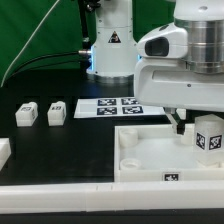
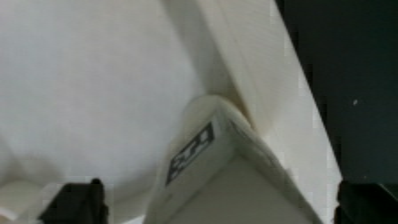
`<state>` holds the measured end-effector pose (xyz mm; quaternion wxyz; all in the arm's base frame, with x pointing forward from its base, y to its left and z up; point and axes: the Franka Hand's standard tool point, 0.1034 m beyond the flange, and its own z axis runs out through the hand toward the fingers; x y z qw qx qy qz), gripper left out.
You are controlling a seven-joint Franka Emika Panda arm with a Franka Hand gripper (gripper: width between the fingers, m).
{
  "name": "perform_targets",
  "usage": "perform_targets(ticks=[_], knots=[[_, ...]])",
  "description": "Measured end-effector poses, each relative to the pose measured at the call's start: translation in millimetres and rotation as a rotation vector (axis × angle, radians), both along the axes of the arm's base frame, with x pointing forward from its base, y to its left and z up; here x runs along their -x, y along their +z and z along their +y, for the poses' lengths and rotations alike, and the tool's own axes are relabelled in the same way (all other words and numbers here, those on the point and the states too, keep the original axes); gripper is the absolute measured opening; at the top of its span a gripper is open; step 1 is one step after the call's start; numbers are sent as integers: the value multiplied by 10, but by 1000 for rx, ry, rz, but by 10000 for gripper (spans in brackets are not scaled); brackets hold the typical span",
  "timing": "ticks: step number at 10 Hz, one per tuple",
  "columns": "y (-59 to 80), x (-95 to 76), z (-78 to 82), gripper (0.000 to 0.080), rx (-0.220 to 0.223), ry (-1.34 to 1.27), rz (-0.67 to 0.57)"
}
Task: Assemble one leg
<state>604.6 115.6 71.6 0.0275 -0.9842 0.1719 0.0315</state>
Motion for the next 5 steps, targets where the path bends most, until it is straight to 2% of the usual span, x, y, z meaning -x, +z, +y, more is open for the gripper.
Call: perform_targets(ticks=[5], knots=[[18, 46, -28, 649, -19, 583, -33]])
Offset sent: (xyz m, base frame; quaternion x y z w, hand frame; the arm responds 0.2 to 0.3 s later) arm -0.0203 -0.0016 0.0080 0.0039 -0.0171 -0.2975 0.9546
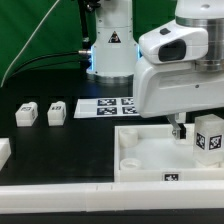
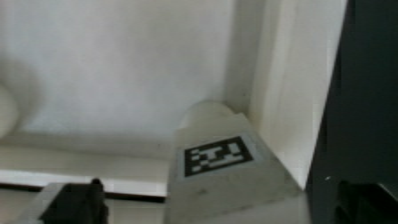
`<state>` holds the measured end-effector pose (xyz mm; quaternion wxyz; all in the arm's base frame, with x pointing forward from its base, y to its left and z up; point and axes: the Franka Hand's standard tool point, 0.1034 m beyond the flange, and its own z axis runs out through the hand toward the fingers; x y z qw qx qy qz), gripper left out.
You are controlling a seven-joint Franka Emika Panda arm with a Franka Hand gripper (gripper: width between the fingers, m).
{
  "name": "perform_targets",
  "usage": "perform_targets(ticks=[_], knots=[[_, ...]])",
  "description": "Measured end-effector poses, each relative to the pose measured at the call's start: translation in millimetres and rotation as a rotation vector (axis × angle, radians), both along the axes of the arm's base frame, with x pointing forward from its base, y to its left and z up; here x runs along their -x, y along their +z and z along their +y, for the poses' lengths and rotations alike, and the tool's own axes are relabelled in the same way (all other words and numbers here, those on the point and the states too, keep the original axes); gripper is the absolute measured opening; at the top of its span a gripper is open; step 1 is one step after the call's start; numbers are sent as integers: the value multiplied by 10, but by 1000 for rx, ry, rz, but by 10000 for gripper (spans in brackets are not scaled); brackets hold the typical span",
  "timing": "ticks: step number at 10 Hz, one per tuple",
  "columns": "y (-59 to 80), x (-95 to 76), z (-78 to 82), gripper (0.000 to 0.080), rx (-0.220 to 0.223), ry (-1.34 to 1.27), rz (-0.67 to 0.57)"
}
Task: Assemble one leg
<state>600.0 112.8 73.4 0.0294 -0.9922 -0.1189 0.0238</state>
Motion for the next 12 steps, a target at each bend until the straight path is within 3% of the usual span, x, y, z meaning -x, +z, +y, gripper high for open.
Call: perform_targets(ticks=[3, 5, 6, 7, 12], knots=[[-14, 6, -2, 649, -6, 85, -6], [-18, 7, -4, 404, -5, 85, -5], [-20, 8, -5, 404, -5, 85, -5], [-20, 8, -5, 291, -5, 85, -5], [-22, 10, 2, 291, -1, -55, 3]])
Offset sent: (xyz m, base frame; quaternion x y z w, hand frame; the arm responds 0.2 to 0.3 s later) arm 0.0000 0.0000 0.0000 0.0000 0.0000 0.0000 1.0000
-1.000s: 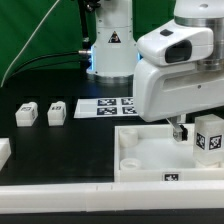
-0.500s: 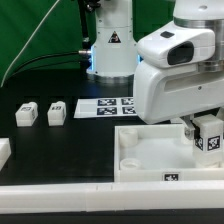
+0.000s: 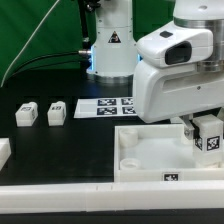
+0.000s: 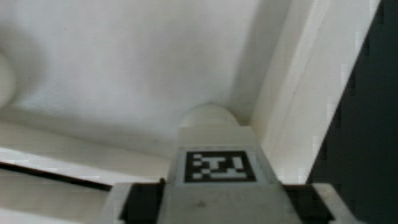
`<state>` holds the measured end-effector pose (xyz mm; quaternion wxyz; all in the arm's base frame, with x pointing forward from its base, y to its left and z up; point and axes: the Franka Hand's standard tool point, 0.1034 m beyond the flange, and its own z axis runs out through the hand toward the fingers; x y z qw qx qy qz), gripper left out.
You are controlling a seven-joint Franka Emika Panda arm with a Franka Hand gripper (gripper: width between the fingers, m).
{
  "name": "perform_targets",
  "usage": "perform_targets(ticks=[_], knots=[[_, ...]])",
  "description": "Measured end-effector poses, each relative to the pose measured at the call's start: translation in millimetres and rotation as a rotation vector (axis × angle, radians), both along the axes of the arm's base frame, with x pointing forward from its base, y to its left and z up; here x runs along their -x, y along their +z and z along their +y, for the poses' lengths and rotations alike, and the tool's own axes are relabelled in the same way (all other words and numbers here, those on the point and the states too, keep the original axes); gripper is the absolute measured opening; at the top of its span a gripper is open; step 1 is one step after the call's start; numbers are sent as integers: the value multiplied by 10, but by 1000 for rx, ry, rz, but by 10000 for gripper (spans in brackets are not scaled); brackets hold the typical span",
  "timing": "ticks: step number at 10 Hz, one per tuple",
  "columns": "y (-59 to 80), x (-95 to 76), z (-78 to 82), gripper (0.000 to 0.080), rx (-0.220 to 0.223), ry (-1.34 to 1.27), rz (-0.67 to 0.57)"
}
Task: Assemble one leg
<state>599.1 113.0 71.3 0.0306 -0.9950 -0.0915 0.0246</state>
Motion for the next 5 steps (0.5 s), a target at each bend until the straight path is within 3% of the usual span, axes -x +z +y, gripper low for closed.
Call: perform_targets(ticks=[5], knots=[[-2, 6, 50, 291, 21, -604, 29]])
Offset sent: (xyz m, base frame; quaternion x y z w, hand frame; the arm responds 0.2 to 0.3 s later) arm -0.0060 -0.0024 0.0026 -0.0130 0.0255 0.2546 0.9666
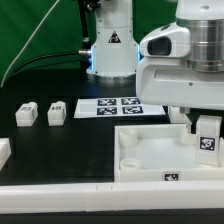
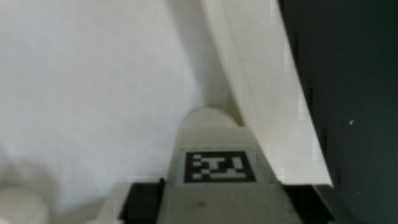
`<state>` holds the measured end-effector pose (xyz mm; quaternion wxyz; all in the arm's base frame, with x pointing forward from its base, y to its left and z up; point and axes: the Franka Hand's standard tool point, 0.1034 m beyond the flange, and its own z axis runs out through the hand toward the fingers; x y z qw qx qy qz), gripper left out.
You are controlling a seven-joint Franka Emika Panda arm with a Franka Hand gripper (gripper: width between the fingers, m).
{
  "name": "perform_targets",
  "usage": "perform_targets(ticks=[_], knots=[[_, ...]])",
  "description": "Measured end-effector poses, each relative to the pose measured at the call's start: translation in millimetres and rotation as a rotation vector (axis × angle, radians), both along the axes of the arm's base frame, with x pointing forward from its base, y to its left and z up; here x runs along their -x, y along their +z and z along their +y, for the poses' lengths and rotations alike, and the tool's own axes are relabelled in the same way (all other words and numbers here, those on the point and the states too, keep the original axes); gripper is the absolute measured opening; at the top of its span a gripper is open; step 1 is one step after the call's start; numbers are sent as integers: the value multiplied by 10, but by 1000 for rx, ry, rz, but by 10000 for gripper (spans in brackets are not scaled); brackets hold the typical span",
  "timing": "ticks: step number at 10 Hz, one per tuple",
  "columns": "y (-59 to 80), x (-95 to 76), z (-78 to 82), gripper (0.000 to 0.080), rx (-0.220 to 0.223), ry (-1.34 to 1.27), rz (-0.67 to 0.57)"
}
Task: Assemble one leg
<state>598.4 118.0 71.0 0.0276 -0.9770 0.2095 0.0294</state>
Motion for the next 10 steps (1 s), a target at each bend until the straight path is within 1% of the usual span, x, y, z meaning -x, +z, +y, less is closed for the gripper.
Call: perform_targets(ticks=[1, 4, 7, 8, 9, 10], knots=[[0, 1, 8, 291, 5, -117, 8], [-8, 2, 17, 292, 0, -468, 38], [-17, 6, 27, 292, 3, -730, 64], [-19, 7, 29, 292, 4, -748, 66], [-20, 8, 31, 350, 4, -739, 65], [-21, 9, 32, 516, 3, -735, 65]])
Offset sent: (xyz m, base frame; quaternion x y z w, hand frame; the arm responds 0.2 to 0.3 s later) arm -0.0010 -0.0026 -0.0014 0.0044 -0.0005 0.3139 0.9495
